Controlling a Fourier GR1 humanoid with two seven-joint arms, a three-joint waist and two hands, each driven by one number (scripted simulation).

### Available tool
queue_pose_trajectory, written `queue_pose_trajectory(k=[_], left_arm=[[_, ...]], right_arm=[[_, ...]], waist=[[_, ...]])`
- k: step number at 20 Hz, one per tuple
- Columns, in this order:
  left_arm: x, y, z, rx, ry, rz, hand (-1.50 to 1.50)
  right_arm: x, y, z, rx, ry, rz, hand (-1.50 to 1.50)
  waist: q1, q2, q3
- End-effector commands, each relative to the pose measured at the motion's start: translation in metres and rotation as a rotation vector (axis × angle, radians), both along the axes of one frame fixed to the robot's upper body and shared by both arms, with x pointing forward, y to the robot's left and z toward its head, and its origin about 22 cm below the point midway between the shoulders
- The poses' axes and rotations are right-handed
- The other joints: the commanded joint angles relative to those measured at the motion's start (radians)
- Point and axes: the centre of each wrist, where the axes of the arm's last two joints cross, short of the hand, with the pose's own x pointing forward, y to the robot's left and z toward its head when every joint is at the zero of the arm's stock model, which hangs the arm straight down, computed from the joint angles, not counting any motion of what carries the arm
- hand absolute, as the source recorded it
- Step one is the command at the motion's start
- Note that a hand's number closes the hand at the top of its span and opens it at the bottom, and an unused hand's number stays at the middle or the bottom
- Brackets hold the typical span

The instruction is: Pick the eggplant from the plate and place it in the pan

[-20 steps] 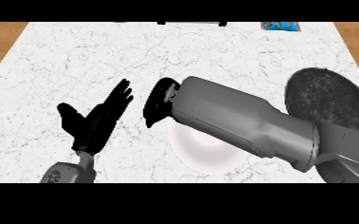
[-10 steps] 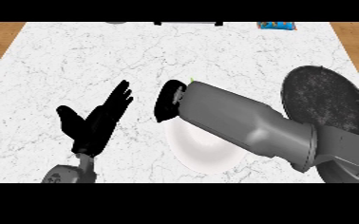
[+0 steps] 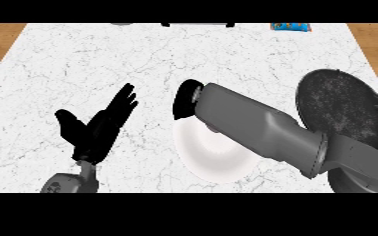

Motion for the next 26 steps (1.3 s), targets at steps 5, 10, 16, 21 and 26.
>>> queue_pose_trajectory(k=[5,10,16,21,26], left_arm=[[0.000,-0.008,-0.019,-0.018,0.005,0.001,0.00],[0.001,-0.006,0.009,0.002,-0.005,-0.007,0.00],[-0.012,-0.010,0.000,-0.004,-0.005,-0.005,0.00],[-0.015,0.022,-0.009,0.008,0.045,0.112,0.00],[-0.026,0.038,-0.018,0.002,0.093,0.220,0.00]], right_arm=[[0.011,0.002,-0.015,0.000,0.018,0.009,-1.50],[0.012,-0.020,-0.036,0.087,0.061,0.085,1.50],[0.033,-0.030,-0.030,0.122,0.009,0.171,1.50],[0.016,-0.069,-0.065,0.322,-0.056,-0.144,1.50],[0.029,-0.161,-0.073,0.522,-0.169,-0.488,1.50]], waist=[[-0.002,0.001,0.000],[-0.002,0.000,0.001],[0.006,0.003,0.000],[-0.122,-0.046,0.003],[-0.255,-0.079,0.010]])
